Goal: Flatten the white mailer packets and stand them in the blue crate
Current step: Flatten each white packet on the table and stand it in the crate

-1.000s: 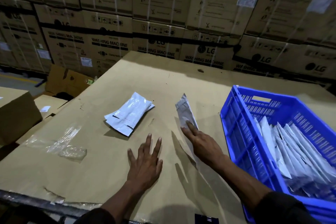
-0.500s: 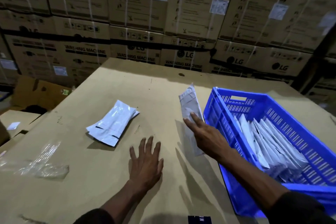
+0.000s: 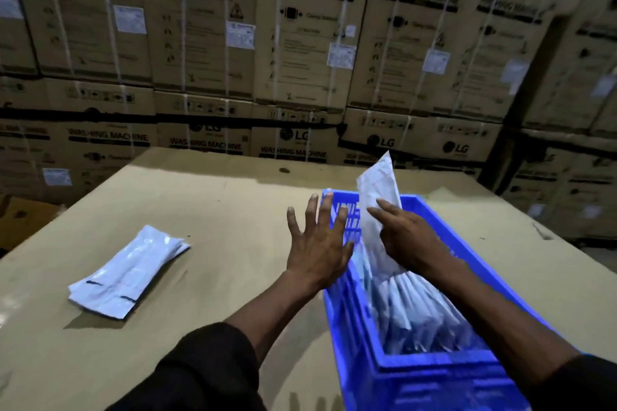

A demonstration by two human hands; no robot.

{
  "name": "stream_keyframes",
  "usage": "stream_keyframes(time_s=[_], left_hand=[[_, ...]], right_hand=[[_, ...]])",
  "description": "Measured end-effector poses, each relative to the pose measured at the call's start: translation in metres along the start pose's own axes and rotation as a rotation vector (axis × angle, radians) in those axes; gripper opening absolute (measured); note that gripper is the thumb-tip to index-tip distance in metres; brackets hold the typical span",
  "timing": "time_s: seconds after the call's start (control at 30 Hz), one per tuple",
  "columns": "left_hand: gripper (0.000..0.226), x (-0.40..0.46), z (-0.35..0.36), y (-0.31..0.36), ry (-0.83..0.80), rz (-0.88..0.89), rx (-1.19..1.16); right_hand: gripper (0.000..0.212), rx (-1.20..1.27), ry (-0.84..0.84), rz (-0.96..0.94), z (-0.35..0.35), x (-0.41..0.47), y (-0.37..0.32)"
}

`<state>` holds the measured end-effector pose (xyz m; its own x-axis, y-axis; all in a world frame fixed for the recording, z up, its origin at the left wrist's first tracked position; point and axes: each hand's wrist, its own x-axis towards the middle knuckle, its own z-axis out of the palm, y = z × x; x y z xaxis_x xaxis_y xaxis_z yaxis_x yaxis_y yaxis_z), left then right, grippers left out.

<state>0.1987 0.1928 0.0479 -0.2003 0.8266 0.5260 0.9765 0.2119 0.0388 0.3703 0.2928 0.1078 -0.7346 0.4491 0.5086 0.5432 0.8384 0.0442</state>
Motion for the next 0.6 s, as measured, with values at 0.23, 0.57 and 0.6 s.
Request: stream_keyframes(time_s=[0.23,0.57,0.6], left_hand=[[0.070,0.052,0.027,0.107,-0.074,0.027,-0.008],[0.073,0.064,0.083,0.193,-0.340,0.059,-0.002],[0.072,0.062,0.090,0.198,-0.365,0.064,-0.003]], right_hand=[[0.027,-0.161,-0.201,0.028,-0.017,-0.047,0.108],[0.029,-0.266,-0.415,0.045,-0.014,-0.075,0.171],[0.027,-0.277,-0.429,0.050,-0.014,-0.075,0.173]])
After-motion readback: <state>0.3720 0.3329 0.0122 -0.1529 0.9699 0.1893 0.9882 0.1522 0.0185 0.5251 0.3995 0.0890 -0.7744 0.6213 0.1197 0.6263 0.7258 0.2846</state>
